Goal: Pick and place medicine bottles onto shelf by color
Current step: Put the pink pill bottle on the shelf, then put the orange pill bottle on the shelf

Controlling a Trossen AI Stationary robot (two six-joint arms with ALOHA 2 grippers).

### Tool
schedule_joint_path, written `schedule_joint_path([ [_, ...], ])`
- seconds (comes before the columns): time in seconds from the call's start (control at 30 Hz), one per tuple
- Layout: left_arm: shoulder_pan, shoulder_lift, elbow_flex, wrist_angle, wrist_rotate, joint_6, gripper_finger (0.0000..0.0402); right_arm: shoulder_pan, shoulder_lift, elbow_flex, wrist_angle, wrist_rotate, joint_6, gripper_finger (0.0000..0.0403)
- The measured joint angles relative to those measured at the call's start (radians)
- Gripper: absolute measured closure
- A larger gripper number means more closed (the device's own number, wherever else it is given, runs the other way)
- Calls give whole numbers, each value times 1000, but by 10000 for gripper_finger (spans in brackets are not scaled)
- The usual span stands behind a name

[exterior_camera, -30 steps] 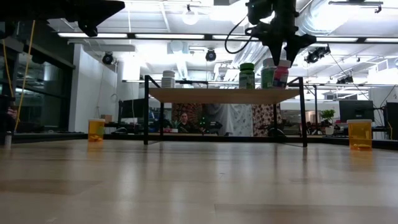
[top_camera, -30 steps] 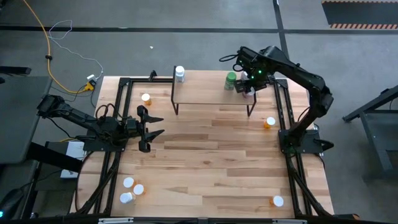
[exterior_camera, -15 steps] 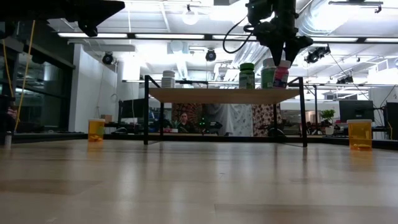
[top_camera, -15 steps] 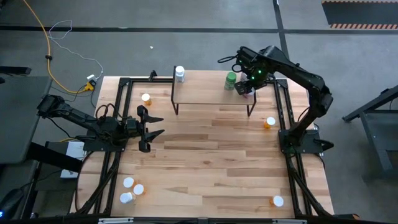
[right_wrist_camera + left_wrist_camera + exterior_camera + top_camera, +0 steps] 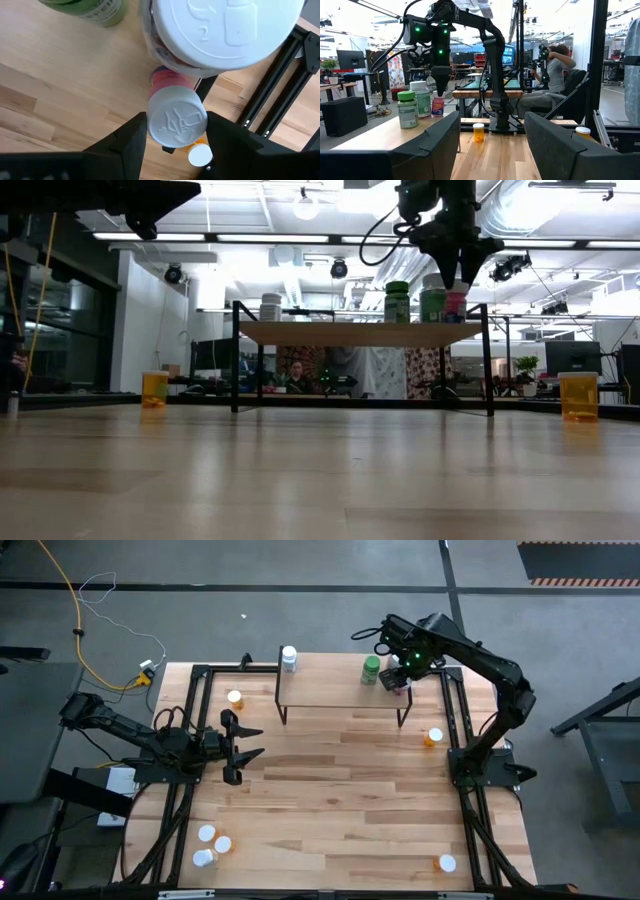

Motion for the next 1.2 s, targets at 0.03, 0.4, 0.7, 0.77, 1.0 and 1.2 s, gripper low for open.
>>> schedule_joint_path([
  [0.03,0,0,0,0,0,0,190,0,0,0,0,0,0,213],
  [0.4,0,0,0,0,0,0,190,0,0,0,0,-18,-4,204],
  [0.7,0,0,0,0,0,0,190,0,0,0,0,3,-21,146],
  [0.77,0,0,0,0,0,0,190,0,0,0,0,-7,-32,139],
  [1.0,0,0,0,0,0,0,190,21,-77,0,0,-87,-129,136],
  [1.2,0,0,0,0,0,0,190,122,-217,0,0,-38,-165,136],
])
